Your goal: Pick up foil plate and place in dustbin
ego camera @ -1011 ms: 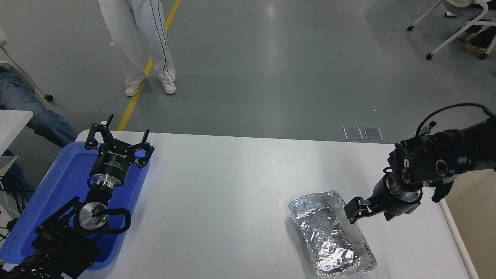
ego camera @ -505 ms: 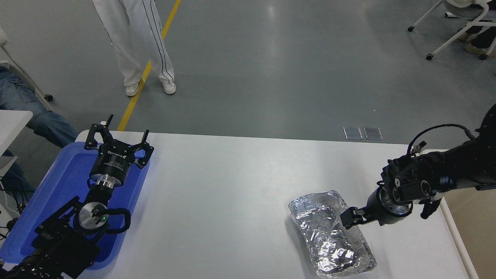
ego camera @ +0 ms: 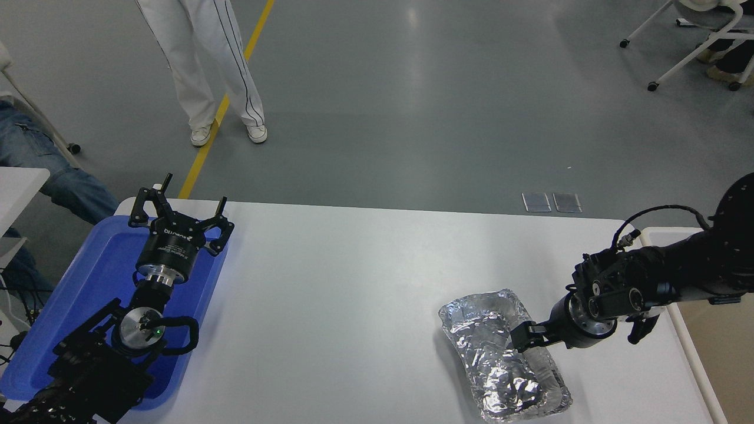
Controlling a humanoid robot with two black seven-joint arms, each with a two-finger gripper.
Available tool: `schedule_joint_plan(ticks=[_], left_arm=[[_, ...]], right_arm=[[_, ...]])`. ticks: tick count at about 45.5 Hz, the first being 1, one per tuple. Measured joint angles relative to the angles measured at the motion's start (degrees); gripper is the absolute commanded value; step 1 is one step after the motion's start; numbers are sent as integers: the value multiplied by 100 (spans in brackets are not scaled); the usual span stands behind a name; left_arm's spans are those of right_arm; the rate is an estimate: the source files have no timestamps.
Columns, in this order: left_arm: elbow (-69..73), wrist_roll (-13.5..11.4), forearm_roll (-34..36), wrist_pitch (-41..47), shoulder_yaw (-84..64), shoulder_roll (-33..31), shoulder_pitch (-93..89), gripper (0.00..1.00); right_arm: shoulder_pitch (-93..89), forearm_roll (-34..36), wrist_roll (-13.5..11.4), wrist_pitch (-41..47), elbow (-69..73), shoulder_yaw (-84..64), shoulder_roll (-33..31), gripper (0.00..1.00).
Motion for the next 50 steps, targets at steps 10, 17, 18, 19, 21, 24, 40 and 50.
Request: schedule_joint_plan(ticks=[10, 17, 18, 19, 21, 24, 40, 50], left_arm=[[0, 0, 0, 0, 0, 0, 0, 100], [-1, 0, 0, 0, 0, 0, 0, 100], [-1, 0, 0, 0, 0, 0, 1, 100], [-1, 0, 0, 0, 0, 0, 1, 100], [-1, 0, 0, 1, 0, 0, 2, 100], [-1, 0, 0, 4, 0, 0, 3, 100], [-1, 0, 0, 5, 0, 0, 3, 100], [-1, 0, 0, 5, 0, 0, -1, 100]], right_arm=[[-91, 0, -32, -4, -76, 39, 16, 49], [-157, 13, -142, 21, -101, 54, 45, 18], [-166, 16, -153, 26, -102, 55, 49, 15], [-174, 18, -163, 30, -104, 56, 52, 9], [-194, 24, -190, 39, -109, 59, 58, 0], [-211, 33, -212, 57, -109, 62, 63, 0], [-170, 119, -273, 378, -58, 94, 53, 0], [81, 161, -282, 799, -17, 100, -92, 0]])
